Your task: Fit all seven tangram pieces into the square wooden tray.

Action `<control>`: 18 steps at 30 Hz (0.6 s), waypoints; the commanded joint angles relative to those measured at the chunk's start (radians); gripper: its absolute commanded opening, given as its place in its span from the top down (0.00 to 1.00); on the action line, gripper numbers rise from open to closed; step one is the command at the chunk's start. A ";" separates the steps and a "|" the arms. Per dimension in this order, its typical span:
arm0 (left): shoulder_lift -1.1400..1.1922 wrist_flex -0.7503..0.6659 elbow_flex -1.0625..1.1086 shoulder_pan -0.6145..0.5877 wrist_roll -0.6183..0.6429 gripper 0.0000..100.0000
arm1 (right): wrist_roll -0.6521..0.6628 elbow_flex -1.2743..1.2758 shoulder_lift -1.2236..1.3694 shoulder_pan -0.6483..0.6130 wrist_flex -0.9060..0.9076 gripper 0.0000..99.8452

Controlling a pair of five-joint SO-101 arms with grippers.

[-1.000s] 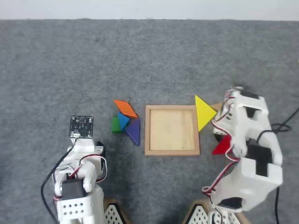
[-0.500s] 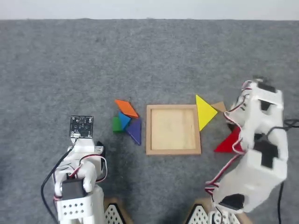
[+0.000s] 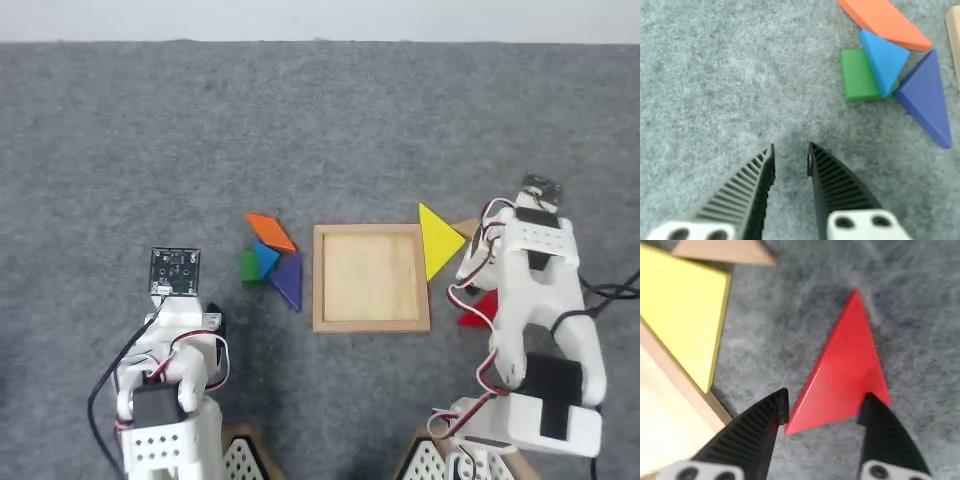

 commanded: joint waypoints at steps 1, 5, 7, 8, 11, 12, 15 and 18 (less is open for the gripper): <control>-0.023 0.006 -0.012 -0.003 0.011 0.90 | -0.041 0.000 -0.058 -0.012 -0.030 0.77; -0.023 0.006 -0.012 -0.002 0.011 0.90 | -0.043 0.000 -0.056 -0.010 -0.013 0.69; -0.023 0.006 -0.012 -0.002 0.011 0.90 | -0.081 0.000 -0.053 -0.010 -0.016 0.69; -0.023 0.006 -0.012 -0.002 0.011 0.90 | -0.112 -0.002 -0.050 -0.010 -0.018 0.70; -0.023 0.006 -0.012 -0.002 0.011 0.90 | -0.164 -0.003 -0.048 -0.010 -0.018 0.73; -0.023 0.006 -0.012 -0.002 0.011 0.90 | -0.170 -0.008 -0.048 -0.010 -0.018 0.74; -0.023 0.006 -0.012 -0.002 0.011 0.90 | -0.170 -0.006 -0.047 -0.001 -0.018 0.74; -0.023 0.006 -0.012 -0.002 0.011 0.90 | -0.170 -0.005 -0.045 0.013 -0.018 0.72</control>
